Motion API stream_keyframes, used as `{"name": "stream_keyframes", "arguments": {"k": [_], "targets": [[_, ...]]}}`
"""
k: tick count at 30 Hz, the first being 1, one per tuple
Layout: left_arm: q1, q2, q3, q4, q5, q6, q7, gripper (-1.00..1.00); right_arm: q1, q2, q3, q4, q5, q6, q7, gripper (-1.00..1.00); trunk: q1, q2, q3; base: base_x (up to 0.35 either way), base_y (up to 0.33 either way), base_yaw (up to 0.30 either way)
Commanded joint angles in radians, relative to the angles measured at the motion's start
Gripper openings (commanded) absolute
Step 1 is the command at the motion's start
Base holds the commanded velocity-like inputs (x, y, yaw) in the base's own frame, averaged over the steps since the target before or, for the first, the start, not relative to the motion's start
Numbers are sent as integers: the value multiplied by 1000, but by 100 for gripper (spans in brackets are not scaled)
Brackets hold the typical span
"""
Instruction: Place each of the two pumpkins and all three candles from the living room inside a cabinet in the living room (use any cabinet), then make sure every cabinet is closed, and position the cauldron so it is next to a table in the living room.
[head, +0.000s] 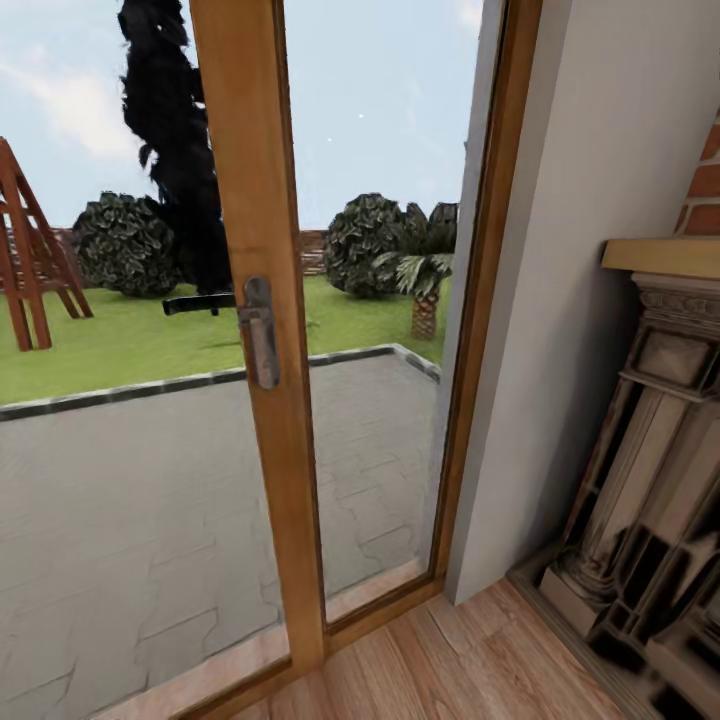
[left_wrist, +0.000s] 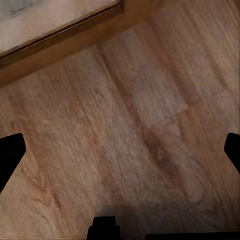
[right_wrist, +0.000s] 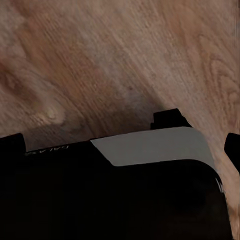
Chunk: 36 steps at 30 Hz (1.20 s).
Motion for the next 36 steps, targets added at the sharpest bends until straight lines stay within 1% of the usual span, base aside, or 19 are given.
{"name": "stream_keyframes", "arguments": {"k": [1,3,8,11,17,29,36], "targets": [[10,1,-5,1,7,5,0,100,1,-2,8,13,-8,-3,-4,100,0,-1,-1,0,0,0],[11,2,-5,13,6,5,0,100,4,-4,7,21,-5,-3,-4,100,0,-1,-1,0,0,0],[11,4,-4,125,10,8,0,100,20,-13,8,49,-1,-4,-5,100,0,-1,-1,0,0,-3],[11,4,-5,152,10,9,-2,100,23,-14,11,56,4,-4,-3,100,0,-1,-2,0,0,-109],[11,5,-5,164,10,8,-2,100,24,-16,13,59,6,-4,-2,100,0,-1,-4,0,0,-228],[11,5,-5,165,12,7,-2,100,26,-20,12,60,-7,-6,-2,100,0,-1,-9,-10,3,-269],[11,5,-6,167,8,14,-1,100,27,-20,11,60,-7,-5,-2,100,0,-1,-13,-42,15,-272]]}}
